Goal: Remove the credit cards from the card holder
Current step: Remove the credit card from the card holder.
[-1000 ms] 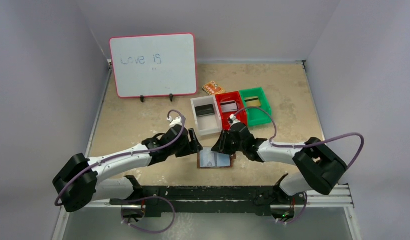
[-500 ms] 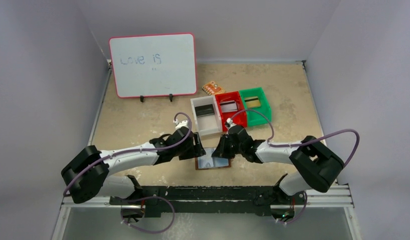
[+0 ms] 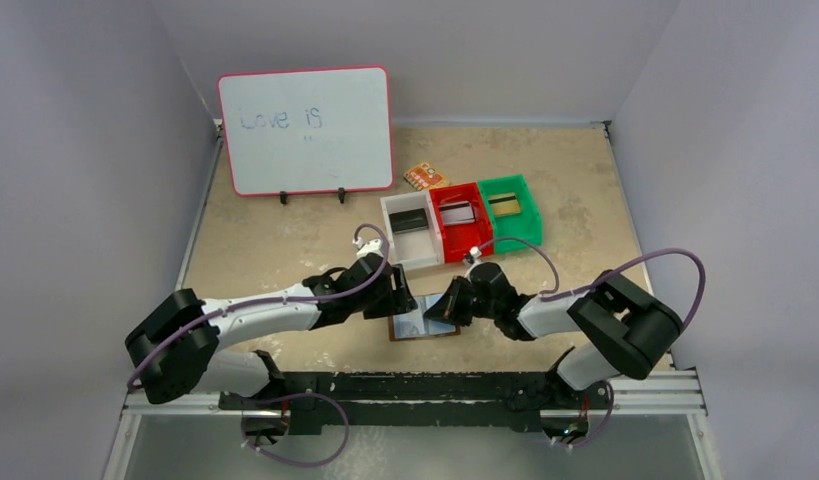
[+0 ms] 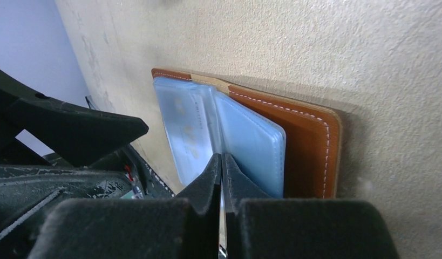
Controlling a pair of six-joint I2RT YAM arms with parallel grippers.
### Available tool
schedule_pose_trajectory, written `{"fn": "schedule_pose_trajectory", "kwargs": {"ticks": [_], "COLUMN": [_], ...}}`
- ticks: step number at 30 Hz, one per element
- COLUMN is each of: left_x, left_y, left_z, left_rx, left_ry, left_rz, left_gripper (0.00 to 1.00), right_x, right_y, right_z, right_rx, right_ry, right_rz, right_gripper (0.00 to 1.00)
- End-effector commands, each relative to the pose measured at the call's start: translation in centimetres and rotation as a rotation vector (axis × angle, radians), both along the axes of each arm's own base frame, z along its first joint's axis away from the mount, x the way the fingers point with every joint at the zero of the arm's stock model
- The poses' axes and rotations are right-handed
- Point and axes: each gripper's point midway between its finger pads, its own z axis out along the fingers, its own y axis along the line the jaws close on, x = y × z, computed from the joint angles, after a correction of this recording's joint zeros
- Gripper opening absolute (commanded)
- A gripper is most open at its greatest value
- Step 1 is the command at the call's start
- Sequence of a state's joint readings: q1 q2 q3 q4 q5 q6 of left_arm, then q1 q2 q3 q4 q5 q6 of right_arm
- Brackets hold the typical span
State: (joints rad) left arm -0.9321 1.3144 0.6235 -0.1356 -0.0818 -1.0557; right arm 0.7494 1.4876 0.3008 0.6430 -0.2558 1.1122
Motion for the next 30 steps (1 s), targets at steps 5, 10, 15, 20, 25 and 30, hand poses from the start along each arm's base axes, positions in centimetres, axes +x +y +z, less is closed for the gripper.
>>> {"fn": "schedule_pose_trajectory", "kwargs": {"ticks": [5,10,15,20,25,30], "left_x": [0.8,2.4,3.4,4.3,5.5,5.5], "left_y": [-1.5,1.4,6.3,9.7,12.4,13.3], "left_z": [1.6,3.0,3.7,4.4,4.2,4.6], "left_rx": [-0.017,0.055,0.202,0.338,0.335,0.296], "left_ry": [-0.050,-0.133,-0.200,-0.220,-0.166,-0.173], "left_rz": [0.000,0.149,0.311,0.386,0.449,0.464], "left_gripper": [0.58,0.58,0.62,0.66,0.66,0.66], "right_x": [-0.2,1.8,2.6,2.8,1.7,1.1], "right_y": [-3.9,-1.8,-0.4,0.5,0.9,1.1], "right_z": [-4.4,1.8,6.9,6.9,3.4,2.3], "right_rx": [-0.273,-0.190,-0.191,-0.325,-0.539,-0.659], "right_ry": [0.046,-0.190,-0.450,-0.507,-0.384,-0.347], "right_rz": [-0.042,0.024,0.128,0.208,0.224,0.209], "right_gripper": [0.00,0.15,0.40,0.55,0.70,0.75]}}
